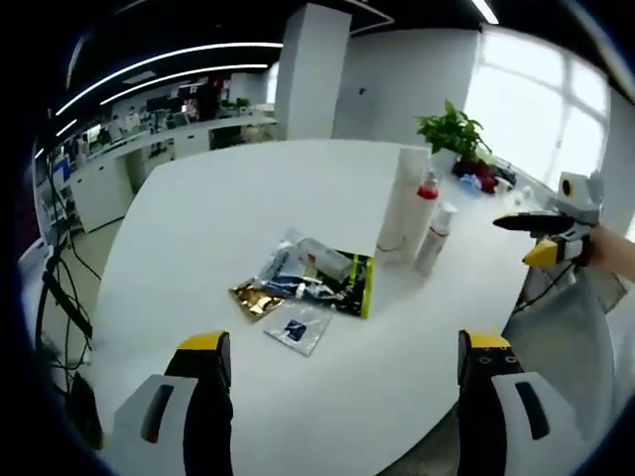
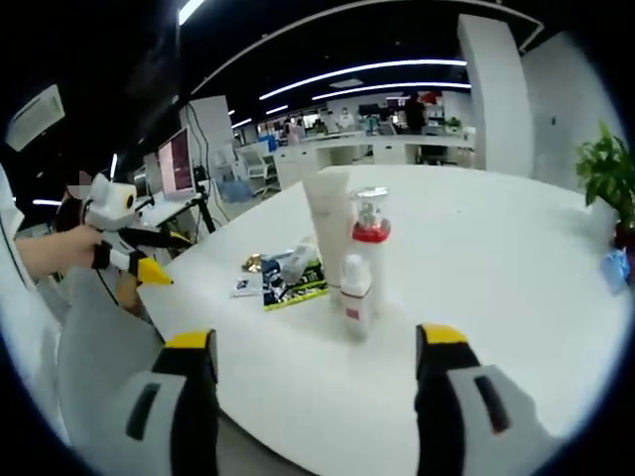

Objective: Arrange the skincare products in the storage area until every visible bottle or jar stands upright without overlapping.

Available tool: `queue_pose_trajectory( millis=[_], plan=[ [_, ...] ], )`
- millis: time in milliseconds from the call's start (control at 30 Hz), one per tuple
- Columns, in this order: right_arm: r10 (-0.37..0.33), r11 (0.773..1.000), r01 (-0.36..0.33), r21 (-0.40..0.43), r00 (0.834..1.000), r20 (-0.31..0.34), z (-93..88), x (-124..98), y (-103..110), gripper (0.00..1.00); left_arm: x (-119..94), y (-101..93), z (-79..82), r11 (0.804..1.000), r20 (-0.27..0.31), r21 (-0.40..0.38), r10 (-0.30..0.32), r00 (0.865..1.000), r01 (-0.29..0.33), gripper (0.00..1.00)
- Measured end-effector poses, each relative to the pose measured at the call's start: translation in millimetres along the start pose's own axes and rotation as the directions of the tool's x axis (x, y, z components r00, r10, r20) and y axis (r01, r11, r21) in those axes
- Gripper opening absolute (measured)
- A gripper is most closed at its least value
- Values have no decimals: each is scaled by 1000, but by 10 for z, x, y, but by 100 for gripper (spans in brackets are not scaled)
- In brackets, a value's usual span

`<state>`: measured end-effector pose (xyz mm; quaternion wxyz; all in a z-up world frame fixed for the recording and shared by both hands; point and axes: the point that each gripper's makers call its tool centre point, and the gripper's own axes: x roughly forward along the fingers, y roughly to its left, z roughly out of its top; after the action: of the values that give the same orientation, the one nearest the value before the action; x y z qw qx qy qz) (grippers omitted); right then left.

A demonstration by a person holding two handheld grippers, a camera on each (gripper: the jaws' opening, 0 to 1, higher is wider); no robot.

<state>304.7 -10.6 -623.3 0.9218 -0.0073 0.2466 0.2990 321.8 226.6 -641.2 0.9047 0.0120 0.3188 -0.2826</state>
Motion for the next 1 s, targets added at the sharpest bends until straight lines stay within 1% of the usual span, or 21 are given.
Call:
queue_pose_trajectory(
  millis=[233, 433, 700, 900, 1000],
  plan=[
    [-3, 1000, 3, 6, 1000, 5, -7, 24, 5, 82, 186, -10, 61, 999, -50, 31, -15, 999, 17, 91],
    [-8, 1000, 8, 26, 1000, 1, -57, 22, -5, 82, 394, 59, 81, 999, -117, 41, 2, 993, 3, 90],
    [-15, 999, 15, 47, 1000, -9, -101, 61, -28, 81, 670, 32, 157, 998, -162, 53, -16, 987, 25, 89],
    [-13, 998, 14, 63, 1000, -9, -120, 111, -13, 81, 918, 21, 188, 999, -198, 22, -29, 980, 34, 88],
    [-14, 997, 15, 71, 1000, -11, -136, 121, -9, 81, 1041, 49, 173, 1000, -232, -16, -26, 972, 23, 86]
  ],
)
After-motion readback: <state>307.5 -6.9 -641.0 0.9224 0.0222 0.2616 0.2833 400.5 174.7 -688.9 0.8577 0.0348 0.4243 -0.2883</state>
